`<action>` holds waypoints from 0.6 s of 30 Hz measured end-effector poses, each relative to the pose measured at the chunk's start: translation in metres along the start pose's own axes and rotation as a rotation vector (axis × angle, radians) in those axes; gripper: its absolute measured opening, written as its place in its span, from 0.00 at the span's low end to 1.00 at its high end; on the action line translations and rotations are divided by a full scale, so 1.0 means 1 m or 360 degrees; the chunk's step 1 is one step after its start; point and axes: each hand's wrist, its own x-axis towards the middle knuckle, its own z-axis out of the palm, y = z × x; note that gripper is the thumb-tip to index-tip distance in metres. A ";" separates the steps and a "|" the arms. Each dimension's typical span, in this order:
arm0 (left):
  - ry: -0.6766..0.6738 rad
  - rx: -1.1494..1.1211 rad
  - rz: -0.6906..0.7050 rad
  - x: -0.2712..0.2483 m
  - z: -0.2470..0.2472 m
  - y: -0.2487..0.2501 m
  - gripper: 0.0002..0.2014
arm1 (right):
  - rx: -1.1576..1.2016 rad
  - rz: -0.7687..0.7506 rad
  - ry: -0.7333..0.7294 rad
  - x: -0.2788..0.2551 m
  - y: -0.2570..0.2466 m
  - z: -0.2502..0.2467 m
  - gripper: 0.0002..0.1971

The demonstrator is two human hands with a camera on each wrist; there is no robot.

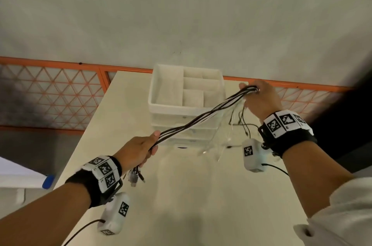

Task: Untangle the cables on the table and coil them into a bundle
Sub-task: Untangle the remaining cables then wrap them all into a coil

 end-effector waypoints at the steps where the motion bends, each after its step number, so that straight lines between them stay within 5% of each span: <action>1: 0.0016 -0.0040 0.0020 0.001 -0.001 0.005 0.30 | 0.0122 -0.0051 0.0040 0.004 -0.004 -0.001 0.08; 8: 0.0174 -0.0128 0.0223 0.007 -0.022 0.036 0.21 | 0.0596 -0.0223 0.0070 0.016 -0.016 -0.018 0.11; 12: 0.0258 -0.0044 0.0237 0.010 -0.027 0.031 0.17 | 0.0467 0.0026 -0.0088 0.005 0.033 0.004 0.15; 16: 0.0336 -0.0006 0.0234 0.013 -0.024 0.021 0.14 | 0.0064 0.0277 -0.0365 -0.017 0.102 0.035 0.06; 18: 0.0334 -0.0025 0.0228 0.013 -0.021 0.021 0.15 | -0.0211 0.0397 -0.0617 -0.029 0.124 0.044 0.15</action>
